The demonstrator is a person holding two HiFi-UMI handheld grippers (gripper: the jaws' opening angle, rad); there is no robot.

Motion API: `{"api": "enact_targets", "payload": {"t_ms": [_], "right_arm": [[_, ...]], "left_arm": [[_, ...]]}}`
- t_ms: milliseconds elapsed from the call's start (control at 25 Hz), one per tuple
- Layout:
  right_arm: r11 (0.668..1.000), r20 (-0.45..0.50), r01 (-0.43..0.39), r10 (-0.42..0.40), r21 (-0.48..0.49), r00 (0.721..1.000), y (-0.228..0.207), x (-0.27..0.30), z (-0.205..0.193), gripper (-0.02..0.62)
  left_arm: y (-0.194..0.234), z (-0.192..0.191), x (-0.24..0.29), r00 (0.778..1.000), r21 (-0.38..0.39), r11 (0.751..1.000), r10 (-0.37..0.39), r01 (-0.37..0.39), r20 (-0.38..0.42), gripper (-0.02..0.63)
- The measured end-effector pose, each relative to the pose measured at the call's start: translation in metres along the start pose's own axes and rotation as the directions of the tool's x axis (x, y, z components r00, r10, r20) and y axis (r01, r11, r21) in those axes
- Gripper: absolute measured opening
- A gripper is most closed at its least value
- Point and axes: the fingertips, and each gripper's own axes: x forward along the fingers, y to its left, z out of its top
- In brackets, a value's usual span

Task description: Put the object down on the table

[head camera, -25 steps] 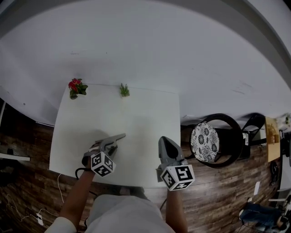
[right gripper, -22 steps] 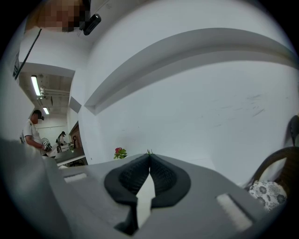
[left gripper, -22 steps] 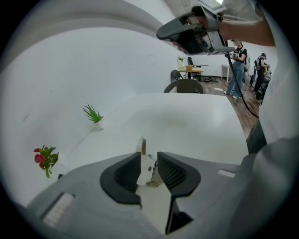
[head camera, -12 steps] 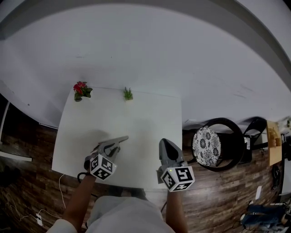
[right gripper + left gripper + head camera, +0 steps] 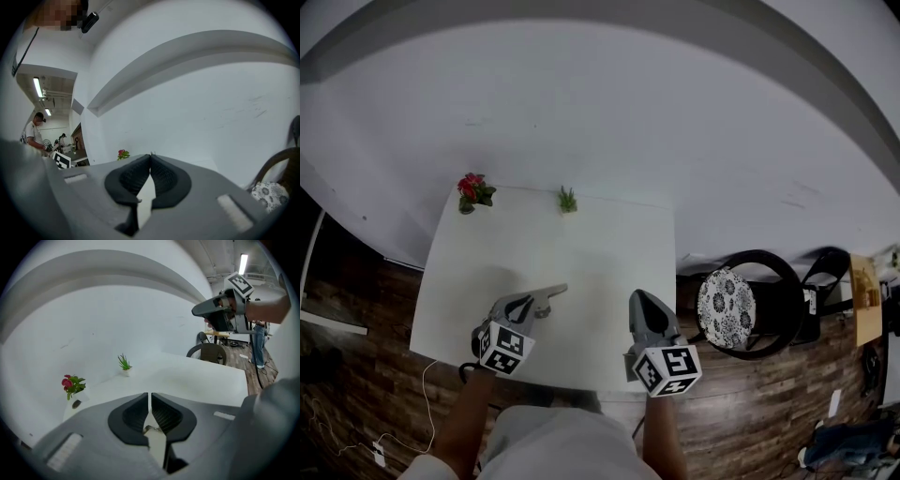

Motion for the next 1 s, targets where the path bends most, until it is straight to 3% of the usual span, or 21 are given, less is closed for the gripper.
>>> {"api": "enact_targets", "payload": {"t_ms": [560, 800, 1000], "right_arm": [[1.0, 0.004, 0.001, 0.0, -0.013, 1.0, 0.001, -0.007, 0.003, 0.003], [1.0, 0.005, 0.009, -0.008, -0.023, 1.0, 0.001, -0.013, 0.005, 0.003], [0.999, 0.003, 0.019, -0.018, -0.03, 1.0, 0.0, -0.02, 0.004, 0.003]], "left_arm": [[0.035, 0.024, -0.042, 0.986, -0.108, 0.987, 0.126, -0.115, 0.104, 0.009], [0.053, 0.039, -0.062, 0.969, -0.202, 0.97, 0.172, -0.135, 0.179, 0.009], [0.064, 0.057, -0.083, 0.952, -0.199, 0.967, 0.205, -0.16, 0.228, 0.009]]}}
